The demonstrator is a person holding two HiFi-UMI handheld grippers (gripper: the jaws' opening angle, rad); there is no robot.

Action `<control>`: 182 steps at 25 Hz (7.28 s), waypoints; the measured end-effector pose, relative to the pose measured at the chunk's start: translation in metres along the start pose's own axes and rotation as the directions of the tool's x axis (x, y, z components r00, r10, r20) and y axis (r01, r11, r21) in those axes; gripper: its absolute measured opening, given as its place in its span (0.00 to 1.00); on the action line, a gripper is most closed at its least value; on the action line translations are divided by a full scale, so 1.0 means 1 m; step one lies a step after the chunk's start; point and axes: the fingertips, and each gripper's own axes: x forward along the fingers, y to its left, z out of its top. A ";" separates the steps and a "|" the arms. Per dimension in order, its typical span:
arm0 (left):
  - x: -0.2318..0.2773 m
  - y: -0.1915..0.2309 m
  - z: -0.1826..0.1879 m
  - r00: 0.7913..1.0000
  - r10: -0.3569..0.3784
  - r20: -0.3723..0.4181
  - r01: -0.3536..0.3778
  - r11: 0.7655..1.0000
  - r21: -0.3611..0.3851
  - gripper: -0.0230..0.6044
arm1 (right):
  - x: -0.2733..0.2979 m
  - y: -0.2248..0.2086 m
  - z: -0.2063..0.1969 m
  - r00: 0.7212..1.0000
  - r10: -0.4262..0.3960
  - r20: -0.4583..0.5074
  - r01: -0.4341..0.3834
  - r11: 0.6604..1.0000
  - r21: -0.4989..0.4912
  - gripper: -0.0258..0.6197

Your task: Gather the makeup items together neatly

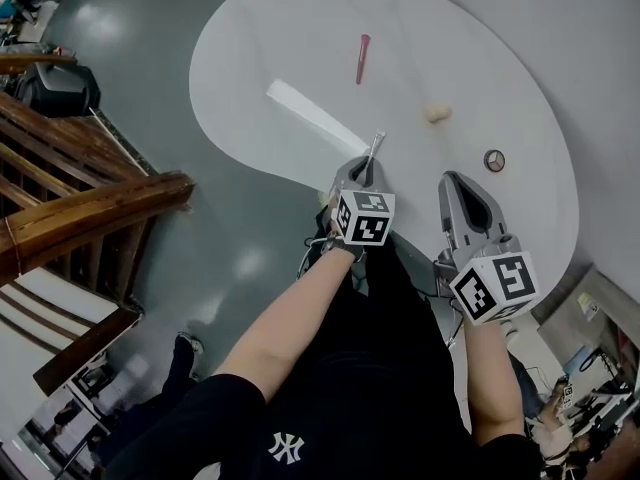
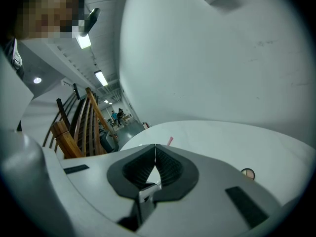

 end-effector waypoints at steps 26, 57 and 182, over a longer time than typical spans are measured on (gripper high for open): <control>-0.006 0.092 0.012 0.999 0.028 -0.023 -0.031 0.993 -0.112 0.09 | 0.072 0.051 0.000 0.999 0.041 -0.026 -0.041 0.999 0.001 0.06; 0.023 0.099 0.102 0.997 -0.056 0.061 0.061 0.994 -0.095 0.16 | 0.113 0.037 0.024 1.000 0.004 -0.004 -0.004 0.999 0.040 0.06; -0.028 0.065 0.023 1.000 -0.001 0.018 0.002 0.998 -0.055 0.15 | 0.064 0.047 -0.004 1.000 0.013 0.006 -0.014 1.000 0.027 0.06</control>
